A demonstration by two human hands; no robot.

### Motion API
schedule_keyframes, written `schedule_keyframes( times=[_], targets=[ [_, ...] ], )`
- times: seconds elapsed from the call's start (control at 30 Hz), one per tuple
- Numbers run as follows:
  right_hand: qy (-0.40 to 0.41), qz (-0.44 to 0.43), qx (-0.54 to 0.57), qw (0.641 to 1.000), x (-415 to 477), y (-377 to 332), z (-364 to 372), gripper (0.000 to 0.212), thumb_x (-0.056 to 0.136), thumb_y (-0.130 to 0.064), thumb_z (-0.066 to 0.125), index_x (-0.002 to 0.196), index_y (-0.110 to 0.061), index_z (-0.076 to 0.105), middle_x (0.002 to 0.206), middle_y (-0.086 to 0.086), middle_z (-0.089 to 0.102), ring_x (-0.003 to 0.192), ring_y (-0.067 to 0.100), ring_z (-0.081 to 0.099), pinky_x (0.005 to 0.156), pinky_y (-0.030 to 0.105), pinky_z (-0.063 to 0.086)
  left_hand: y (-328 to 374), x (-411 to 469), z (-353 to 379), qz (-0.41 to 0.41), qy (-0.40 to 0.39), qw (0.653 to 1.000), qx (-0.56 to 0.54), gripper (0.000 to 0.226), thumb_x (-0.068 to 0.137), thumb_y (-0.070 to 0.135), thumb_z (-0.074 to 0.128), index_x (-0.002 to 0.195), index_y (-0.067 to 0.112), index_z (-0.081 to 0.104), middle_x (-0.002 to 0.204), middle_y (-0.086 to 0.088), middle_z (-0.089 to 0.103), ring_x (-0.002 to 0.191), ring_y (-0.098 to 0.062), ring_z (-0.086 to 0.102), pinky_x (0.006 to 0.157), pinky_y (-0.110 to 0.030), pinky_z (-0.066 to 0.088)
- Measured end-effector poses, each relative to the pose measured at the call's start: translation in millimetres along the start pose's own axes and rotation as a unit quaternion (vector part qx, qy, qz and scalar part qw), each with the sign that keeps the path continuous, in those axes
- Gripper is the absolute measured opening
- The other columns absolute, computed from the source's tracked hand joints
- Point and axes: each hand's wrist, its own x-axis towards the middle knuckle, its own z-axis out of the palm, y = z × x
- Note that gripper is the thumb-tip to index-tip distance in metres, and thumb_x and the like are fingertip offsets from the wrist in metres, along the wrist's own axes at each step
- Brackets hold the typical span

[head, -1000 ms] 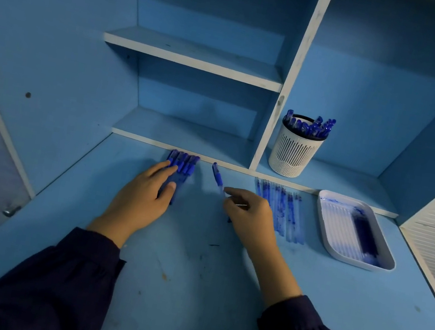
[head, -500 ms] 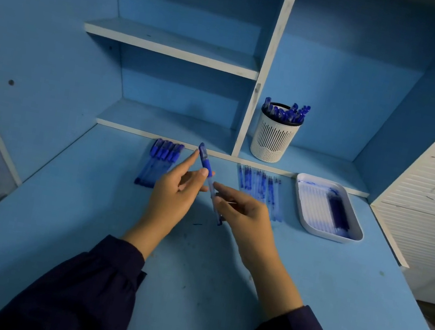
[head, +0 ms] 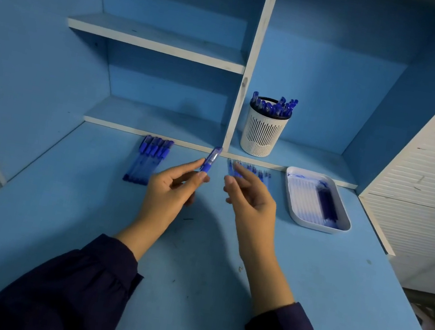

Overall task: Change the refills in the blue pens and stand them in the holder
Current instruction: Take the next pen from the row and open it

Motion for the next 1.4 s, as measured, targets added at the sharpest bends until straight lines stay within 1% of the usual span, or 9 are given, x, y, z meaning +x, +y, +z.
schedule_keyframes(
  times=[0.13,0.3,0.37,0.43,0.53,0.67,0.9,1.17,1.4],
  targets=[
    [0.001,0.002,0.022,1.000,7,1,1,0.029,0.091,-0.019,0.066,0.120,-0.025,0.066,0.102,0.008,0.070,0.091,0.012,0.063,0.089,0.033,0.052,-3,-3,2,-0.005,-0.046,0.998,0.033,0.030,0.087,0.015,0.073,0.116,0.024,0.071,0.074,0.007,0.071,0.056,-0.010,0.052,0.055,-0.022,0.048],
    [0.019,-0.009,0.019,1.000,12,2,2,0.018,0.089,-0.012,0.068,0.107,-0.015,0.068,0.092,0.012,0.068,0.080,0.012,0.062,0.077,0.025,0.051,-1,-6,3,-0.003,-0.086,0.995,0.047,0.027,0.087,0.013,0.073,0.106,0.032,0.072,0.084,-0.001,0.076,0.056,-0.013,0.057,0.055,-0.026,0.053],
    [0.021,-0.014,0.020,0.999,13,3,1,0.012,0.089,-0.008,0.066,0.100,-0.013,0.068,0.087,0.006,0.068,0.079,0.011,0.062,0.074,0.022,0.050,0,-7,2,0.002,-0.094,0.994,0.053,0.027,0.088,0.013,0.072,0.105,0.033,0.072,0.085,0.000,0.076,0.055,-0.013,0.053,0.050,-0.024,0.048],
    [0.022,-0.010,0.036,0.999,13,4,1,0.013,0.090,-0.002,0.064,0.095,-0.014,0.068,0.085,0.002,0.068,0.078,0.010,0.062,0.074,0.021,0.049,0,-7,2,0.013,-0.093,0.994,0.060,0.027,0.087,0.013,0.072,0.104,0.033,0.073,0.086,0.004,0.077,0.059,-0.009,0.054,0.055,-0.018,0.046],
    [0.026,-0.003,0.062,0.998,12,5,2,0.015,0.090,0.001,0.061,0.093,-0.013,0.068,0.082,0.002,0.066,0.075,0.009,0.060,0.072,0.018,0.048,0,-9,5,0.054,-0.102,0.990,0.076,0.027,0.088,0.007,0.070,0.109,0.022,0.071,0.080,0.010,0.075,0.072,0.002,0.066,0.068,-0.010,0.048],
    [0.033,0.007,0.101,0.994,10,6,5,0.012,0.091,0.001,0.060,0.098,-0.006,0.067,0.081,0.004,0.065,0.074,0.009,0.060,0.073,0.018,0.049,-4,-10,4,0.101,-0.101,0.984,0.104,0.027,0.092,0.002,0.064,0.119,0.001,0.067,0.072,0.016,0.068,0.057,0.007,0.056,0.060,-0.005,0.041],
    [0.020,0.000,0.097,0.995,11,8,5,0.013,0.092,0.002,0.057,0.101,-0.002,0.065,0.076,-0.002,0.065,0.069,0.006,0.059,0.071,0.016,0.048,-9,-7,-1,0.105,-0.112,0.982,0.114,0.028,0.095,0.009,0.061,0.122,0.008,0.067,0.063,0.014,0.063,0.051,-0.003,0.040,0.051,-0.013,0.037],
    [0.025,-0.013,0.101,0.994,10,9,8,0.012,0.093,0.003,0.056,0.099,-0.003,0.065,0.074,-0.007,0.064,0.069,0.005,0.058,0.071,0.017,0.047,-8,-5,-2,0.090,-0.124,0.984,0.093,0.029,0.095,0.007,0.060,0.123,0.015,0.063,0.065,0.009,0.064,0.051,-0.001,0.046,0.053,-0.011,0.039],
    [0.017,-0.015,0.146,0.989,15,7,7,0.014,0.094,0.002,0.053,0.103,-0.001,0.063,0.086,0.003,0.062,0.080,0.012,0.057,0.080,0.020,0.048,-6,-7,-1,0.097,-0.172,0.977,0.084,0.036,0.098,0.005,0.053,0.133,0.012,0.055,0.062,0.018,0.056,0.056,-0.003,0.046,0.058,-0.009,0.039]
  ],
)
